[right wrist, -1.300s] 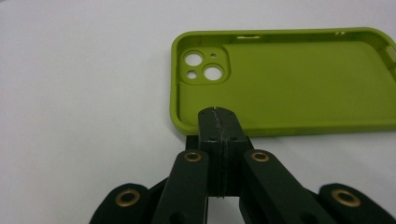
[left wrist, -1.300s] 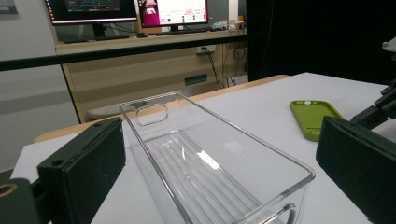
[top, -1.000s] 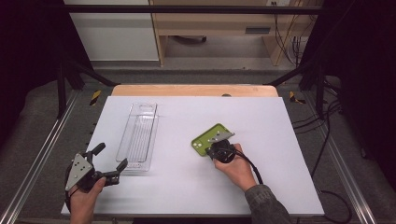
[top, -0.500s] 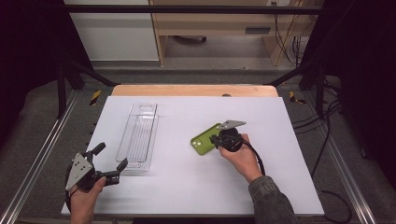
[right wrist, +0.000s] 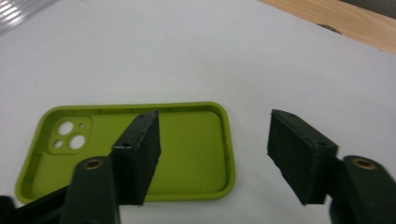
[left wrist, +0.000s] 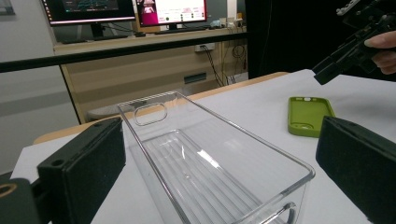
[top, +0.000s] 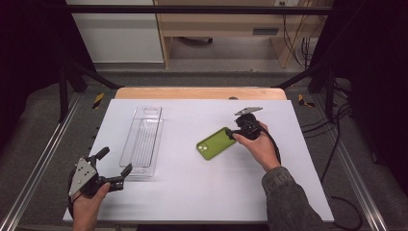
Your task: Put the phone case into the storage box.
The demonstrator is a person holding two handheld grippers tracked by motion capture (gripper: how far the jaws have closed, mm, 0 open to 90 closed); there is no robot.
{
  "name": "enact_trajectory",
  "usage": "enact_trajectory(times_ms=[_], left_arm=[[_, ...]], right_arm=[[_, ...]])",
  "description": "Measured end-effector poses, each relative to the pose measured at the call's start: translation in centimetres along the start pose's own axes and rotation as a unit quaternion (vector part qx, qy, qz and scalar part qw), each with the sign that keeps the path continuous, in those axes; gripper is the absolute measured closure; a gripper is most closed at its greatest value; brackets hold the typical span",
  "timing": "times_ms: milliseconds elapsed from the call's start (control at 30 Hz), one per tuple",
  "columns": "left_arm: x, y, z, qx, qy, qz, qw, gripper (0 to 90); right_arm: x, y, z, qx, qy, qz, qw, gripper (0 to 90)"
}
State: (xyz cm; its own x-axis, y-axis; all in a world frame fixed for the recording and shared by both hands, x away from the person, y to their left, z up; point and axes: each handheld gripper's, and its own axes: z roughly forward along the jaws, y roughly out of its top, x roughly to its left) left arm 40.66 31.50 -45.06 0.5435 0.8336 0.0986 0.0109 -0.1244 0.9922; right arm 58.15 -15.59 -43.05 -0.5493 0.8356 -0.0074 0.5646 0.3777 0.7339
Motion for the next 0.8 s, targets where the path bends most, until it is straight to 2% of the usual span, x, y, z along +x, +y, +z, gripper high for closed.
enact_trajectory(times_ms=[100, 133, 200, 300, 367, 467, 800], left_arm=[[0.0, 0.0, 0.0, 0.001, -0.001, 0.0, 1.0, 1.3], [0.0, 0.0, 0.1, 0.001, -0.001, 0.001, 1.0, 1.2], [-0.1, 0.0, 0.1, 0.003, -0.002, 0.003, 1.0, 1.2], [-0.1, 0.0, 0.2, 0.004, -0.002, 0.005, 1.0, 1.2], [-0.1, 0.0, 0.2, 0.003, -0.002, 0.005, 1.0, 1.2], [-0.1, 0.0, 0.2, 0.004, -0.003, 0.005, 1.0, 1.2], [-0.2, 0.0, 0.2, 0.005, -0.004, 0.006, 1.0, 1.2]], right_arm=[[-0.6, 0.0, 0.4, -0.002, -0.002, 0.006, 1.0, 26.8], [-1.0, -0.1, 0.7, 0.007, -0.002, 0.006, 1.0, 25.2], [-1.1, -0.1, 0.9, 0.013, -0.001, 0.007, 0.9999, 26.5], [-1.5, -0.3, 1.4, 0.023, 0.0, 0.007, 0.9997, 34.7], [-1.8, -0.3, 1.6, 0.031, 0.003, 0.006, 0.9995, 44.7], [-2.0, -0.5, 1.9, 0.039, 0.007, 0.01, 0.9992, 51.7], [-2.3, -1.0, 2.8, 0.063, 0.014, 0.017, 0.9978, 65.4]])
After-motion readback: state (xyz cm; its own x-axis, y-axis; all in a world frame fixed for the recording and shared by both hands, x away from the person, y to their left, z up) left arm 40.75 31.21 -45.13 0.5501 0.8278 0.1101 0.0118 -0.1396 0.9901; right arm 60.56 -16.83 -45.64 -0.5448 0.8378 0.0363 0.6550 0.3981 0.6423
